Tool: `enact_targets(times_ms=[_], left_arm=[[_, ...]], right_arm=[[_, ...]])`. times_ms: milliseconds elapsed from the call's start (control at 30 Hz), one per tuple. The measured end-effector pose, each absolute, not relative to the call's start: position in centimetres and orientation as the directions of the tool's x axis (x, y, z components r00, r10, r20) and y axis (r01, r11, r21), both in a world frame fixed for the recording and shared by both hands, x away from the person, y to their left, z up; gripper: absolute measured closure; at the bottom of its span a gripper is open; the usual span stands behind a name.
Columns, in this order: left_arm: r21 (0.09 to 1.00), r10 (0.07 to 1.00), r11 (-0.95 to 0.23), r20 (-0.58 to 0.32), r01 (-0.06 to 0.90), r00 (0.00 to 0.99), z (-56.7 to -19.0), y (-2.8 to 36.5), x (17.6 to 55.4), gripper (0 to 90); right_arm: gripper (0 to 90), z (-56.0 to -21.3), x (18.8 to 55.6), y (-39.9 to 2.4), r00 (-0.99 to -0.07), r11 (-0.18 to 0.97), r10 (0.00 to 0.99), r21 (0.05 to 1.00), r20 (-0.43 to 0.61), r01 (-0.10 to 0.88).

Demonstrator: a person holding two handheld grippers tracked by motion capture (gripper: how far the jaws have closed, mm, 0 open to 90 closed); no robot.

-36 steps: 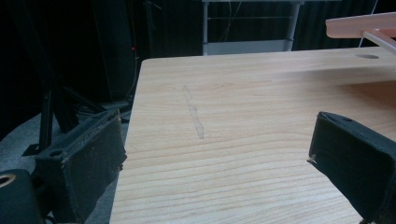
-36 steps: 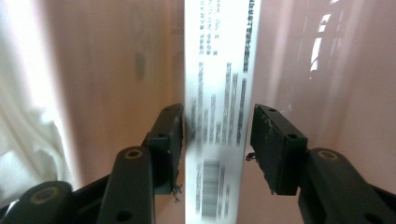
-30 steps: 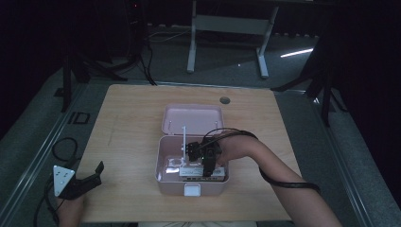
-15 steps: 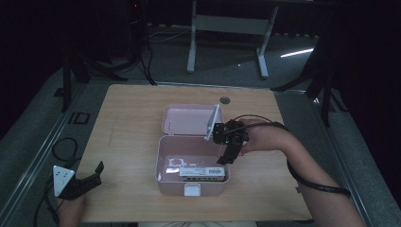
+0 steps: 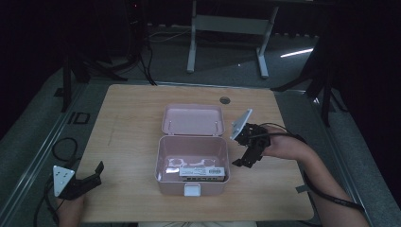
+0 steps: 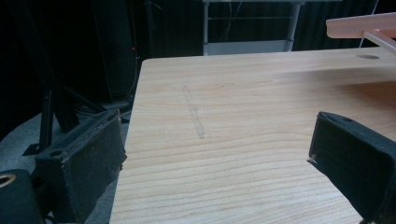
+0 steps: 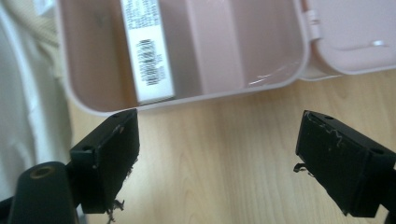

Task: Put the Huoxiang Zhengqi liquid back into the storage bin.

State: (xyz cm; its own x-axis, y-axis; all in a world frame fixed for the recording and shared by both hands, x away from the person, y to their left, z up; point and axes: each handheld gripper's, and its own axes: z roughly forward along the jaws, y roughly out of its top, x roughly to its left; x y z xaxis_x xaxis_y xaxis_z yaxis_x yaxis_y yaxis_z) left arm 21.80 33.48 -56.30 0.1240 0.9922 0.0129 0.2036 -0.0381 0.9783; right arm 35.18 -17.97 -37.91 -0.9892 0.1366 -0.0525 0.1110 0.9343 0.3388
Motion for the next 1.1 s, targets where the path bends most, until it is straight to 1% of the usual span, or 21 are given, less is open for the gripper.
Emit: enact_targets(times_ms=[67,133,233,433,500,600,633,667,700,800,867,967,1100], left_arm=[[0.978,0.992,-0.037,0.012,0.204,0.125,-56.3,33.5,21.8,3.7],[0.978,0.992,-0.037,0.012,0.203,0.124,-56.3,33.5,21.8,3.7],[0.978,0.992,-0.037,0.011,0.204,0.124,-56.3,33.5,21.8,3.7],[0.978,0.992,-0.039,0.013,0.204,0.125,-56.3,33.5,21.8,3.7],[0.978,0.992,-0.038,0.013,0.204,0.125,-56.3,33.5,21.8,3.7],[0.978,0.992,-0.039,0.013,0.205,0.125,-56.3,33.5,21.8,3.7],[0.978,0.992,-0.039,0.013,0.205,0.125,-56.3,33.5,21.8,3.7],[0.978,0.992,-0.039,0.013,0.205,0.125,-56.3,33.5,21.8,3.7],[0.978,0.992,-0.039,0.013,0.205,0.125,-56.3,33.5,21.8,3.7],[0.978,0.992,-0.040,0.014,0.205,0.125,-56.3,33.5,21.8,3.7],[0.978,0.992,-0.039,0.013,0.206,0.125,-56.3,33.5,21.8,3.7],[0.978,0.992,-0.038,0.012,0.205,0.125,-56.3,33.5,21.8,3.7],[0.978,0.992,-0.039,0.013,0.205,0.127,-56.3,33.5,21.8,3.7]], right_arm=[[13.1,-38.4,35.3,-18.7,-0.984,0.914,0.165,0.385,-0.061,0.130],[13.0,-38.9,35.4,-19.4,-0.977,0.901,0.193,0.411,-0.092,0.139],[12.9,-39.9,35.5,-20.2,-0.969,0.884,0.227,0.438,-0.096,0.164],[12.9,-42.6,35.9,-22.4,-0.951,0.839,0.301,0.492,-0.065,0.232],[12.9,-43.3,36.1,-22.8,-0.945,0.827,0.323,0.500,-0.052,0.255],[12.9,-44.1,36.2,-23.3,-0.936,0.824,0.344,0.500,-0.068,0.267],[12.9,-44.6,36.3,-23.6,-0.931,0.814,0.360,0.507,-0.056,0.284],[12.9,-45.4,36.4,-24.2,-0.915,0.791,0.397,0.531,-0.067,0.305],[12.9,-45.7,36.4,-24.5,-0.910,0.776,0.412,0.541,-0.046,0.324],[12.9,-46.4,36.5,-25.1,-0.897,0.752,0.440,0.564,-0.044,0.341],[12.9,-47.4,36.6,-25.8,-0.875,0.711,0.484,0.594,-0.026,0.376],[12.9,-48.3,36.6,-26.2,-0.852,0.684,0.522,0.615,-0.035,0.393],[12.9,-49.3,36.6,-27.3,-0.819,0.618,0.574,0.660,-0.007,0.428]])
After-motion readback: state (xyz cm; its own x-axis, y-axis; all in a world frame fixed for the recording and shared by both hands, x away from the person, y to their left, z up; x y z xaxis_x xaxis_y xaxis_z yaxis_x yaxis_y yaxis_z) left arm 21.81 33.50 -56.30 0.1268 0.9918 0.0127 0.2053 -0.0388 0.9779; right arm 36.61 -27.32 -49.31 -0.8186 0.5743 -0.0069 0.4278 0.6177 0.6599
